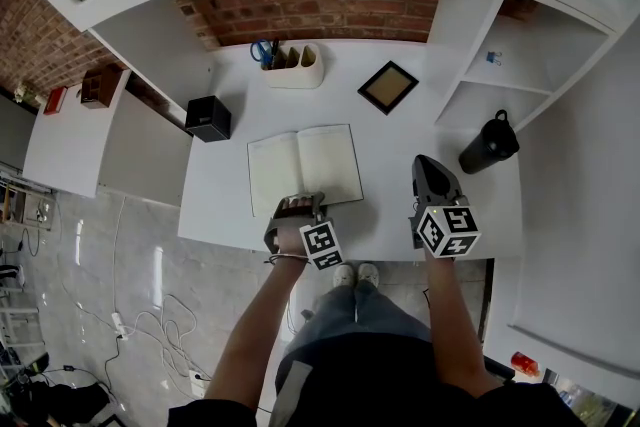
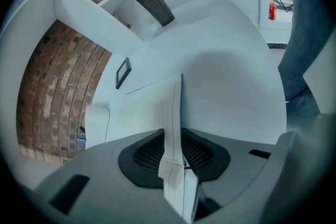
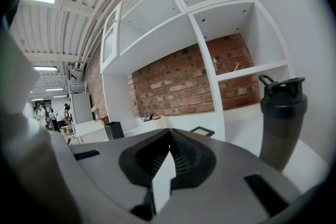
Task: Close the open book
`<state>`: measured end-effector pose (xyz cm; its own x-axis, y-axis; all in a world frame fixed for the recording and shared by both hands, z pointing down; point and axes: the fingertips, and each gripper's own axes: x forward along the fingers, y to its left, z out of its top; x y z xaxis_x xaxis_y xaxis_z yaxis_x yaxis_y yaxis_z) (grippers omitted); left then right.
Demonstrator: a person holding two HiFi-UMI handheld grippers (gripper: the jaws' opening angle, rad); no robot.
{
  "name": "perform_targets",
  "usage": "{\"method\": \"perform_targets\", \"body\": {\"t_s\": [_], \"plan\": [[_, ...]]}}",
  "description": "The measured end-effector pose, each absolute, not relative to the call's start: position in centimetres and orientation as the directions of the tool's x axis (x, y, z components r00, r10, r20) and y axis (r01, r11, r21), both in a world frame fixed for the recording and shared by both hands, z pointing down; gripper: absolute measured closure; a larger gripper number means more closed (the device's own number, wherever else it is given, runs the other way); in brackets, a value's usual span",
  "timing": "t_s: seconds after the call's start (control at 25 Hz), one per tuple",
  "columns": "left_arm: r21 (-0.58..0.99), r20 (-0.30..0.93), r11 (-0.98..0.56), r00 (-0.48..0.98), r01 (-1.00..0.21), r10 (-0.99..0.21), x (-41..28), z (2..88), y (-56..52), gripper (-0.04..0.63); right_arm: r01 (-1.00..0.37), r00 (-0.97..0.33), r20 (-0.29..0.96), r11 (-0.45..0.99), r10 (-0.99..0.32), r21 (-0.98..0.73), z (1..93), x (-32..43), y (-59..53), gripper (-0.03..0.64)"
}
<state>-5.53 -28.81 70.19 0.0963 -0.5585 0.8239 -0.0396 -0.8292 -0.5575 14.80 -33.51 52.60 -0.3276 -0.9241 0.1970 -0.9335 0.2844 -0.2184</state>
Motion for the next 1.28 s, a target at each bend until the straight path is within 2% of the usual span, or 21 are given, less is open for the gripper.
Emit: {"method": "perform_targets", "body": {"t_s": [0.16, 0.32, 0.56, 0.8, 1.04, 1.28], "plan": [[-0.559, 0.826, -0.829, 0.089, 0.007, -0.557, -5.5, 70.4, -28.6, 0.516, -0.935, -0.322, 0.199, 0.279, -0.925, -0.218, 52.6, 14.9, -33.6, 0.617], [-0.557, 0.822, -0.83, 0.119, -0.038, -0.557, -5.5, 70.1, -28.5, 0.529, -0.935, -0.326, 0.206, 0.282, -0.923, -0.215, 52.7, 14.7, -33.5, 0.617], [-0.553, 0.772, -0.802, 0.223, -0.226, -0.595, -5.7, 68.6, -28.6, 0.543, -0.935, -0.326, 0.213, 0.281, -0.921, -0.217, 52.9, 14.8, -33.5, 0.617], [-0.501, 0.687, -0.727, 0.296, -0.469, -0.664, -6.3, 66.3, -29.0, 0.556, -0.932, -0.337, 0.211, 0.294, -0.918, -0.21, 52.7, 14.3, -33.8, 0.617], [-0.274, 0.599, -0.621, 0.375, -0.734, -0.708, -8.1, 64.8, -29.0, 0.563, -0.923, -0.369, 0.215, 0.328, -0.904, -0.202, 52.3, 12.7, -34.1, 0.617], [-0.046, 0.53, -0.527, 0.426, -0.849, -0.733, -9.8, 64.4, -28.9, 0.568, -0.906, -0.415, 0.221, 0.376, -0.883, -0.196, 52.1, 10.4, -34.5, 0.617]]}}
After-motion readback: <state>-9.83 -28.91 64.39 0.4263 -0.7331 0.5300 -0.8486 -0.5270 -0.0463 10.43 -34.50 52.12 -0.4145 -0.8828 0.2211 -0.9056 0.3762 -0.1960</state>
